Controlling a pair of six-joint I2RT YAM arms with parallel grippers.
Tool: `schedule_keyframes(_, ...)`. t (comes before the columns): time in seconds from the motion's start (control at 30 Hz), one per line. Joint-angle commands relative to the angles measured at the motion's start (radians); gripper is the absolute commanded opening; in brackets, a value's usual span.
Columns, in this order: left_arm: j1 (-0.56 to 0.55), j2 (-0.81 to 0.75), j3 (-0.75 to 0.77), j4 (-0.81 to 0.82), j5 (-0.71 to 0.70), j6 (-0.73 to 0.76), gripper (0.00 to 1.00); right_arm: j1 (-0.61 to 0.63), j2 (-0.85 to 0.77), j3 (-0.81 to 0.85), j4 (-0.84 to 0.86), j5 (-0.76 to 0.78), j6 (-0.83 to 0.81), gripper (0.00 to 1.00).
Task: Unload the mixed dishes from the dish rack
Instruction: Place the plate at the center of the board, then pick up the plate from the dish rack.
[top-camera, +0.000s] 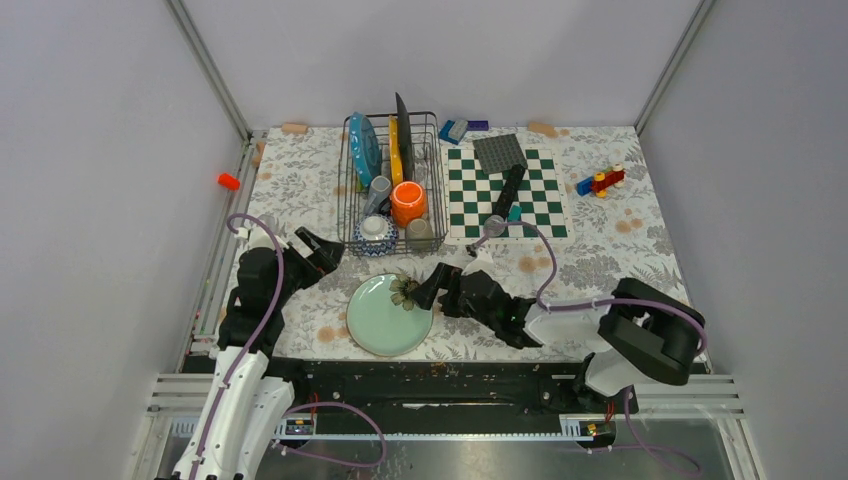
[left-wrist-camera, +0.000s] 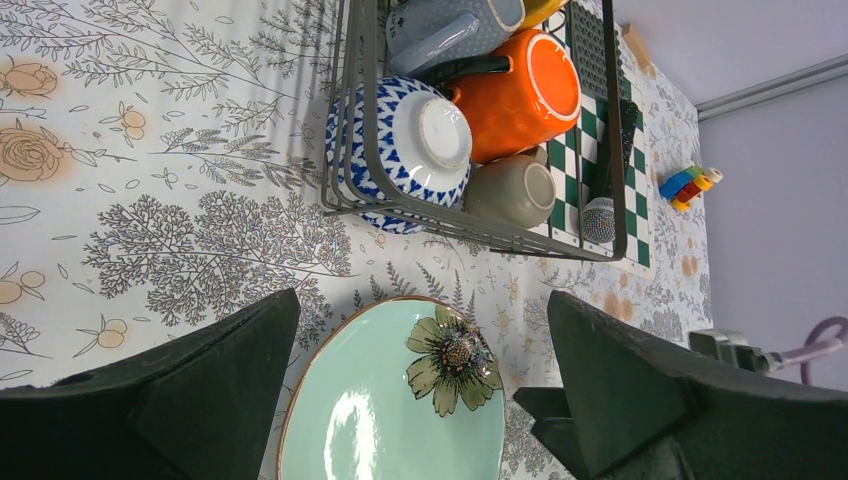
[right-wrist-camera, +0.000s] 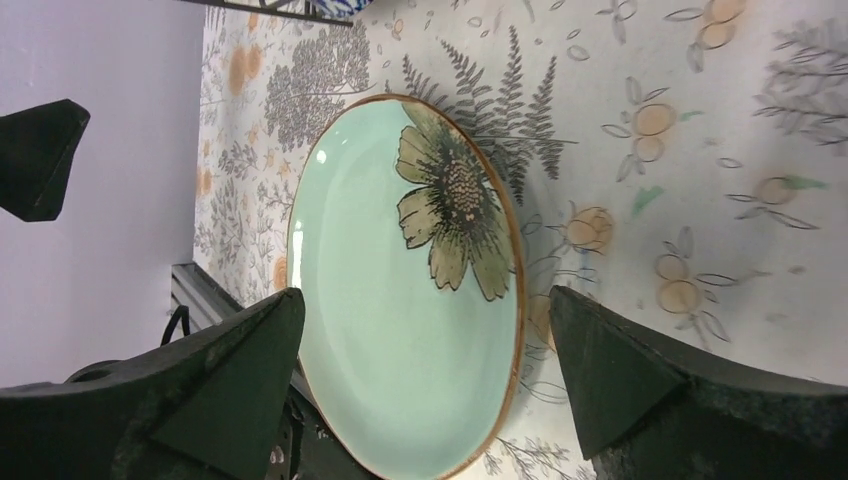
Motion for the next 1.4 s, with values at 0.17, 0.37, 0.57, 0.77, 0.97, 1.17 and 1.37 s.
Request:
schedule_keyframes(0.17,-0.002,0.036,0.042,0.014,0.009,-0.003,0.99,0.008,-0.360,-0.122,-0.178,0.308,-0.139,1.00)
schedule_keyframes(0.37,-0.043,0.129,0.120,0.072,0.026,-0.031,0.99,0.008,-0.669,-0.227,-0.287,0.501,-0.225,1.00)
schedule_keyframes(0.57,-0.235,0.351,0.350,0.085,-0.087,0.012,0.99,0.008,-0.903,-0.318,-0.346,0.593,-0.309,1.00)
schedule_keyframes(0.77,-0.290,0.663,0.684,0.079,-0.051,0.088,0.99,0.008,-1.037,-0.367,-0.358,0.637,-0.356,1.00)
schedule_keyframes(0.97,-0.292,0.965,1.048,0.012,-0.013,0.172,0.99,0.008,-1.046,-0.361,-0.376,0.665,-0.397,1.00)
schedule_keyframes(1.17,-0.292,1.204,1.289,-0.026,0.013,0.226,0.99,0.008,-1.017,-0.360,-0.363,0.669,-0.394,1.00)
schedule_keyframes(1.37,-0.292,1.357,1.458,-0.082,-0.003,0.250,0.99,0.008,-0.994,-0.359,-0.358,0.682,-0.396,1.00)
